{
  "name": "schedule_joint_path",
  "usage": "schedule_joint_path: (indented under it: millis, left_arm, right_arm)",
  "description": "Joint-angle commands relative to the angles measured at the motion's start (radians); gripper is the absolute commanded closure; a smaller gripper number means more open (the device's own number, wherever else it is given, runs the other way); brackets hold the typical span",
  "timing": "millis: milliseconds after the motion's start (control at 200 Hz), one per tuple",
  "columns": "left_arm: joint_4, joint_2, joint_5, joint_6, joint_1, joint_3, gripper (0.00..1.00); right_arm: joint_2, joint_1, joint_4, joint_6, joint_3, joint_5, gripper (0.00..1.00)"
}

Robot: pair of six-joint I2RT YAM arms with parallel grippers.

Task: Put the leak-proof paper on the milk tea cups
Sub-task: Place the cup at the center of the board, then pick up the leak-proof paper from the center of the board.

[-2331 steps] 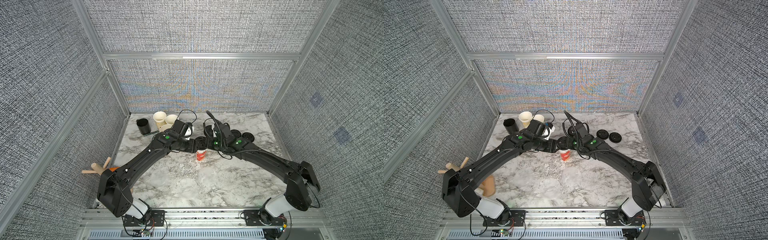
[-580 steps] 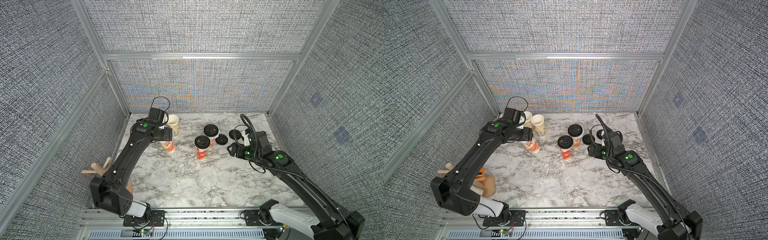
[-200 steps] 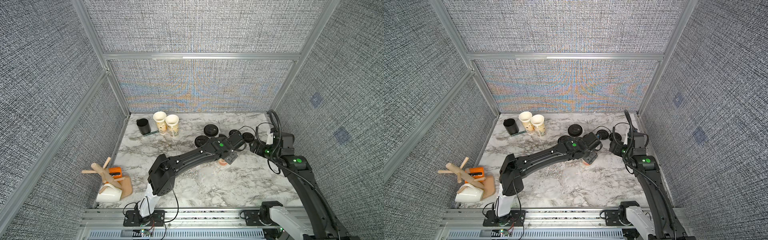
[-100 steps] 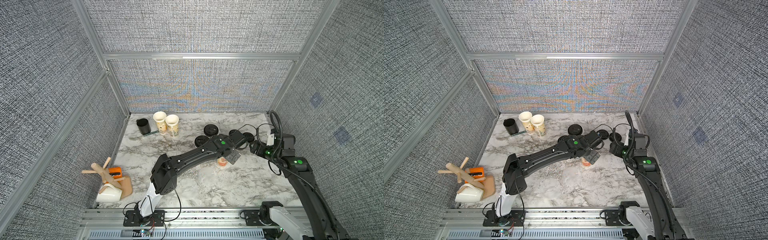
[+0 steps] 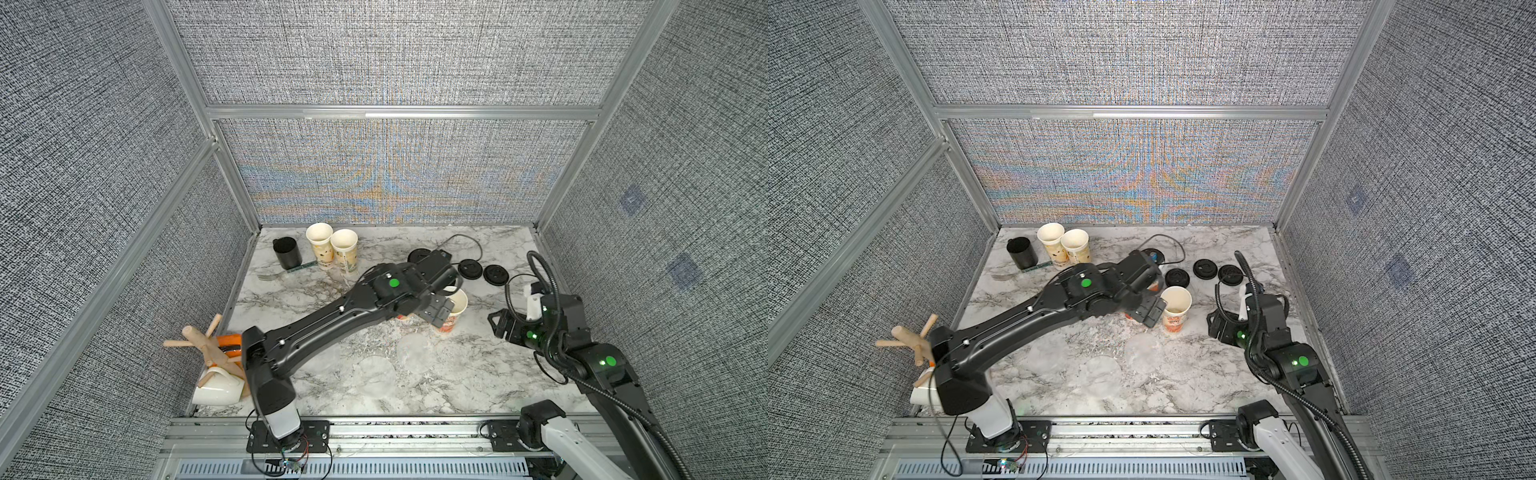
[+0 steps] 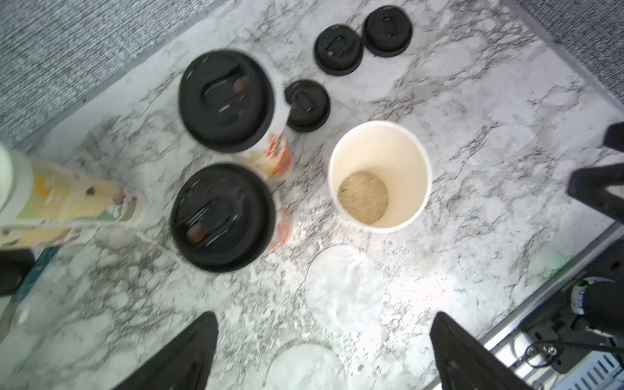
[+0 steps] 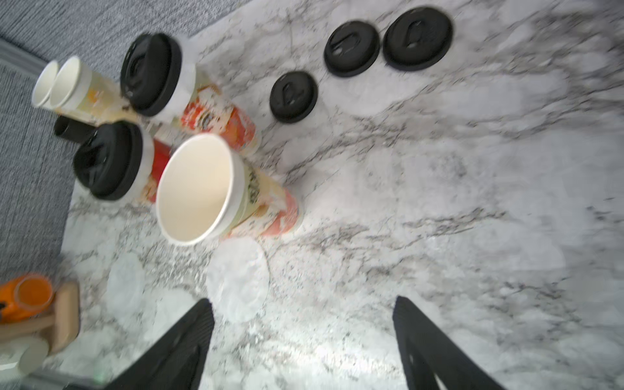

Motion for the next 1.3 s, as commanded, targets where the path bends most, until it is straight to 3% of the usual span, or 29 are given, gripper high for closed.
schedule_joint_path:
  millis: [0, 175, 325, 405, 576, 736, 1291]
  left_arm:
    - [-0.041, -0.146, 0.075, -0.103, 0.058, -0.188, 0.01]
    - [0.224, -0.415, 0.236, -0.180, 0.164, -0.621, 0.06]
    - [0.294, -0.451, 0.277, -0.243, 0.199, -0.745, 0.09]
    - [0.331, -0.454, 0.285, -0.258, 0.206, -0.783, 0.10]
    - [0.354, -0.437, 0.288, -0.285, 0.253, -0.849, 0.11]
    - [0.403, -0.471, 0.305, -0.300, 0.307, -0.914, 0.11]
    - [0.439, -0.450, 0.345, -0.242, 0.351, -0.925, 0.12]
  right_arm:
    - [-0.036, 0.143, -0.083, 0.184, -0.019, 0.075, 0.16]
    - [-0.055, 0.455, -0.105, 0.392, -0.104, 0.142, 0.18]
    - [0.139, 0.678, 0.002, 0.471, -0.117, 0.168, 0.18]
    - [0.298, 0.737, 0.076, 0.460, -0.075, 0.176, 0.19]
    - [0.552, 0.747, 0.249, 0.472, 0.007, 0.164, 0.20]
    - [0.747, 0.740, 0.254, 0.525, 0.090, 0.178, 0.22]
    - [0.997, 0.710, 0.218, 0.597, 0.167, 0.213, 0.38]
